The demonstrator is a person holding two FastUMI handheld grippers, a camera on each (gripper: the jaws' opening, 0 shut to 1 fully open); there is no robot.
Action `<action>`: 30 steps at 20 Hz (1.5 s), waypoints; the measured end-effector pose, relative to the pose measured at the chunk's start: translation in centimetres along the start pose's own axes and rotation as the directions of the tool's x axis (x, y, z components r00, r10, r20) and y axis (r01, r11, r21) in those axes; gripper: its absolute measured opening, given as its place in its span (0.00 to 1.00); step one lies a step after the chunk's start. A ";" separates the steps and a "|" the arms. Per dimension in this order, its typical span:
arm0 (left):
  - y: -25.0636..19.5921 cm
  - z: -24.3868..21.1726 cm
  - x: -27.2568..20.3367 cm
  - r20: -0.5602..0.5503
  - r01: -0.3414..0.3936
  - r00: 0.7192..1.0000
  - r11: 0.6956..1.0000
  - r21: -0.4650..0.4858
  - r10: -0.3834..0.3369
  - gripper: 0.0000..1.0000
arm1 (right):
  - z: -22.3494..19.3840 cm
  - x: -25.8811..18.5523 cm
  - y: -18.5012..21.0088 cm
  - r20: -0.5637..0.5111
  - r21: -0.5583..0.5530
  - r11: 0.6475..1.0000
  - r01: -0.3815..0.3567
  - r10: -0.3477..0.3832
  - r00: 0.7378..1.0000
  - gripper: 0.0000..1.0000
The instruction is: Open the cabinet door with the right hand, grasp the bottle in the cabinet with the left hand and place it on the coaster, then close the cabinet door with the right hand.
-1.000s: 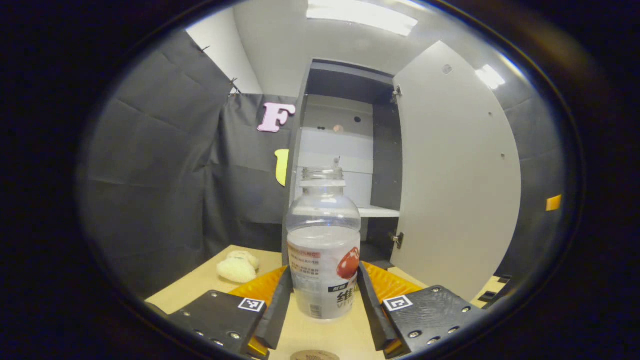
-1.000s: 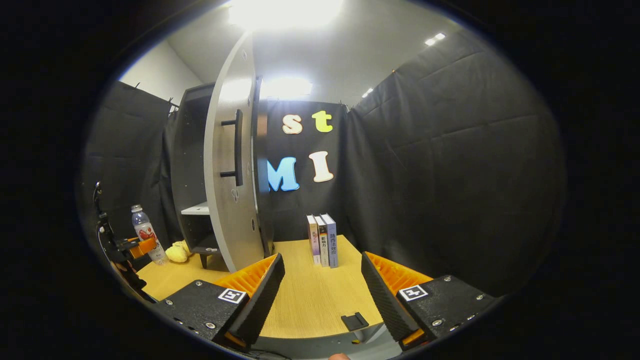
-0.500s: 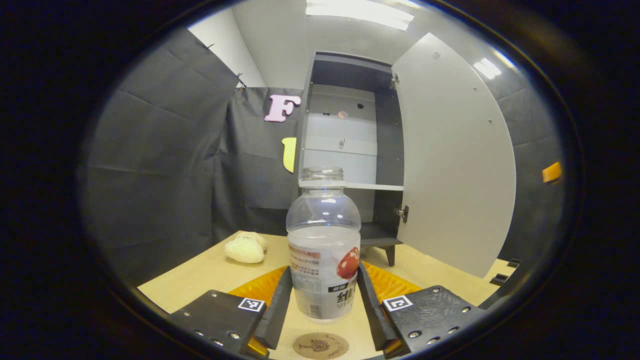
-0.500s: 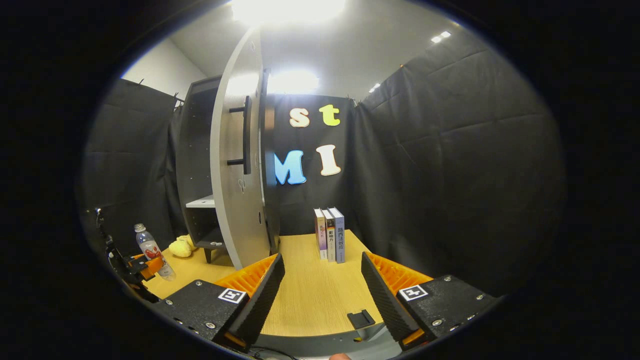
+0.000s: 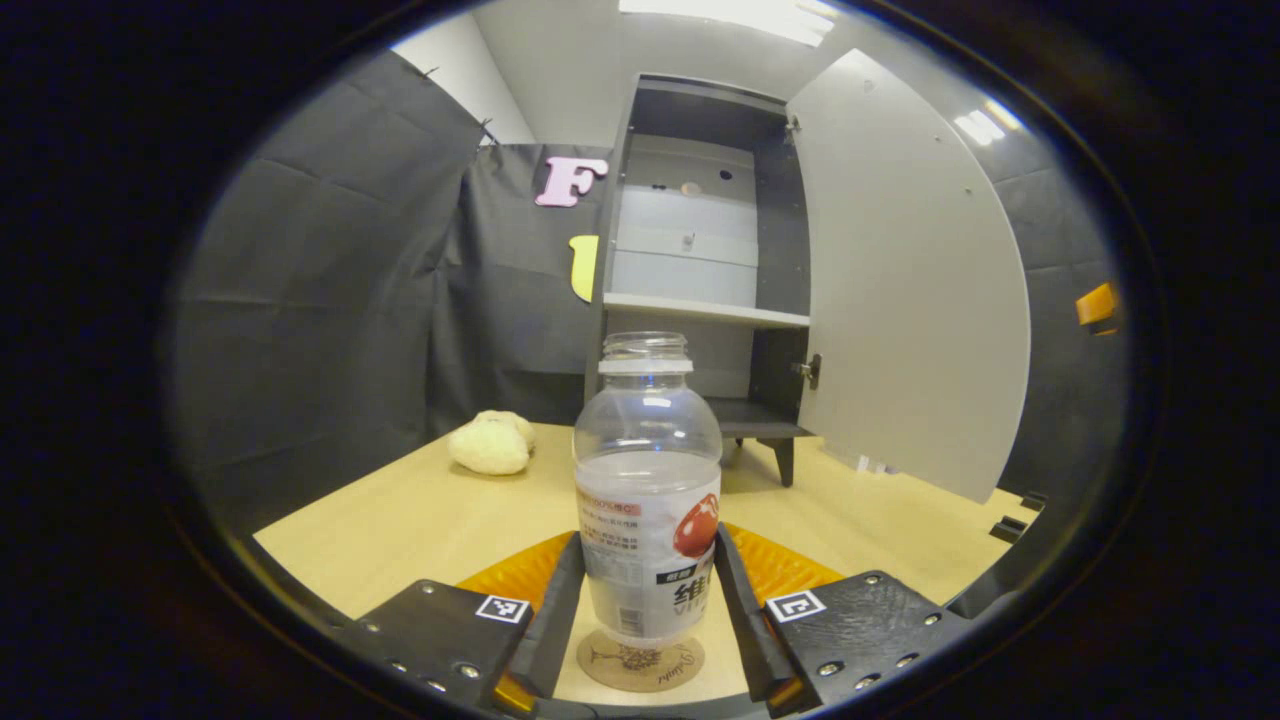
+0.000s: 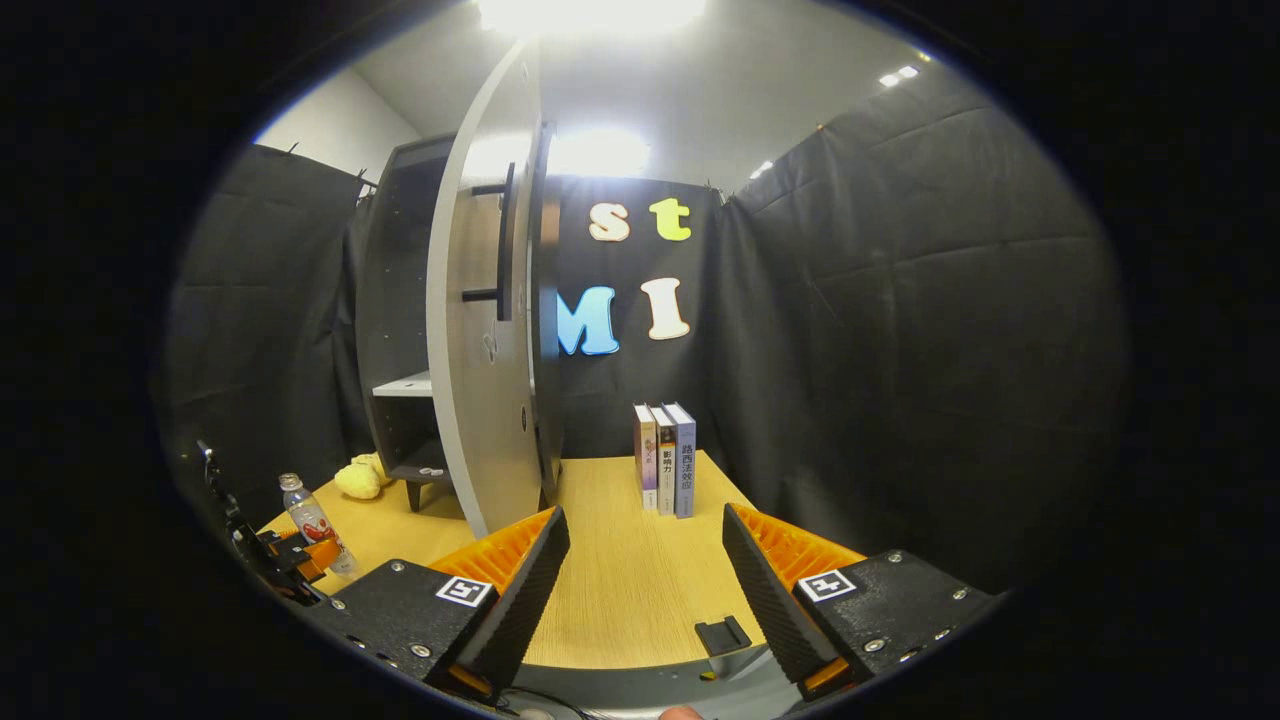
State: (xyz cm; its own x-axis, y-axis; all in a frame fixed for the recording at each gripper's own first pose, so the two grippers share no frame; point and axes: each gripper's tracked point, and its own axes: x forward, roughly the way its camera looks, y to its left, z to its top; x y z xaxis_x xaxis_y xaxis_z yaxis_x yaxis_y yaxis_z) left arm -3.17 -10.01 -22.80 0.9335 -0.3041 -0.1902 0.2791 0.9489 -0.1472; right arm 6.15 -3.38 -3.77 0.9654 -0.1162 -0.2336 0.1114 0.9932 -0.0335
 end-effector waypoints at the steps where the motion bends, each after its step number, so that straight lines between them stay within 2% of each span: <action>1: -0.1 -0.6 0.0 -0.005 0.003 1.000 1.000 0.000 -0.003 0.70 | -0.2 0.2 0.1 -0.005 -0.004 1.000 -0.002 0.002 1.000 0.95; 8: -0.7 -4.3 0.2 -0.045 0.003 0.999 1.000 0.018 -0.002 0.70 | -1.0 0.9 0.5 -0.031 -0.025 1.000 -0.019 0.018 0.999 0.95; 15: -0.4 -6.0 0.5 -0.075 -0.032 0.997 0.998 0.058 0.036 0.71 | -0.8 1.3 0.8 -0.034 -0.028 0.999 -0.026 0.025 0.999 0.95; 16: -0.5 -5.8 0.6 -0.068 -0.030 0.997 0.998 0.063 0.034 0.77 | -0.7 1.4 0.7 -0.032 -0.030 0.999 -0.025 0.024 0.999 0.95; 17: -0.5 -5.8 0.5 -0.076 -0.028 0.997 0.997 0.069 0.033 0.72 | -0.6 1.4 0.7 -0.031 -0.030 0.999 -0.026 0.025 0.999 0.95; 21: -0.5 -6.4 -0.4 -0.101 -0.043 0.994 0.995 0.085 0.051 0.73 | -0.3 1.7 0.8 -0.030 -0.021 0.999 -0.031 0.031 0.999 0.95; 22: -0.6 -6.6 -0.8 -0.109 -0.051 0.992 0.995 0.088 0.060 0.80 | -0.2 1.8 0.8 -0.027 -0.020 0.999 -0.034 0.033 0.999 0.95; 24: -0.8 -6.6 -0.8 -0.116 -0.060 0.991 0.994 0.093 0.071 0.76 | 0.0 1.7 1.0 -0.022 -0.021 0.999 -0.038 0.037 0.999 0.95; 25: -0.8 -6.7 -0.9 -0.118 -0.062 0.990 0.994 0.094 0.072 0.81 | 0.1 1.7 1.0 -0.020 -0.021 0.999 -0.039 0.038 0.999 0.95; 30: -1.0 -5.4 -1.3 -0.097 -0.066 0.992 0.993 0.101 0.076 0.81 | 0.7 1.5 1.0 -0.007 -0.012 0.999 -0.050 0.050 0.999 0.95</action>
State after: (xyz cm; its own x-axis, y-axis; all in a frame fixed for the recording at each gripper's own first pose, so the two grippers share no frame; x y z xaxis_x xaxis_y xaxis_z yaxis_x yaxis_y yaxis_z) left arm -5.89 -11.00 -27.62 0.9258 -0.2376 -0.2939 0.2377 0.9707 -0.0357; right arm 7.89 -2.56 -3.51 0.9681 -0.0666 -0.2414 0.0603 0.9976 -0.0332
